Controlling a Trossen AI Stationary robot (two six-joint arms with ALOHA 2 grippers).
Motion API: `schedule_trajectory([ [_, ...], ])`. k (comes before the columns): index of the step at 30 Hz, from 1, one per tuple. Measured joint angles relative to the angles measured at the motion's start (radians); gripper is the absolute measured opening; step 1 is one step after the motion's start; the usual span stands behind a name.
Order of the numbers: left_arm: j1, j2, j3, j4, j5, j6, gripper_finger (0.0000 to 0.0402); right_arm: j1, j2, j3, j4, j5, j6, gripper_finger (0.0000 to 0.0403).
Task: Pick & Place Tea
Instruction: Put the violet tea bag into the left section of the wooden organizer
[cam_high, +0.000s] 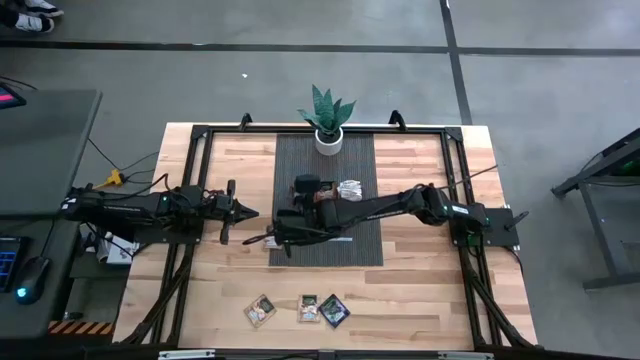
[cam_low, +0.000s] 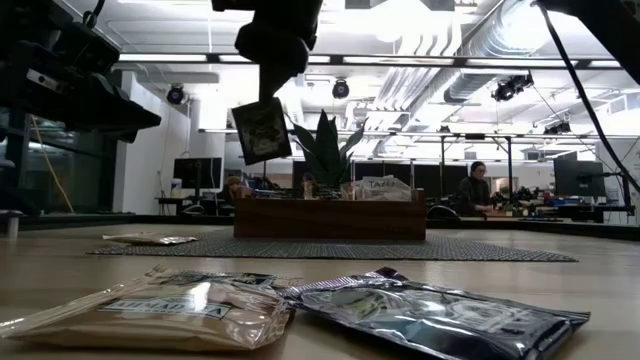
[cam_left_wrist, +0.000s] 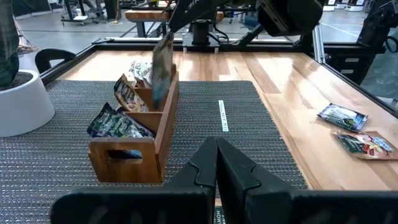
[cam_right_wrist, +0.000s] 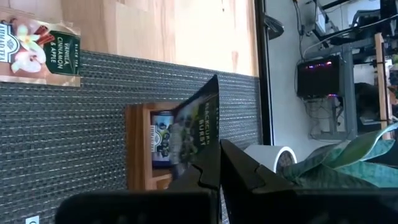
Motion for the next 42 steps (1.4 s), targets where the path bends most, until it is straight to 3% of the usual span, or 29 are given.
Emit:
schedule_trajectory([
  [15,0.0,0.0,0.0,0.0,0.0,0.0,0.0001,-0.063,0.0,-0.003,-0.018,-0.065,0.038,0.0],
  [31,0.0,0.0,0.0,0.0,0.0,0.0,0.0001,-0.115,0.002,-0.179,0.172,-0.196,0.013,0.0],
  [42,0.0,0.0,0.0,0.0,0.0,0.0,0.0001,-0.123,0.002,-0.196,0.196,-0.182,0.003,0.0001],
])
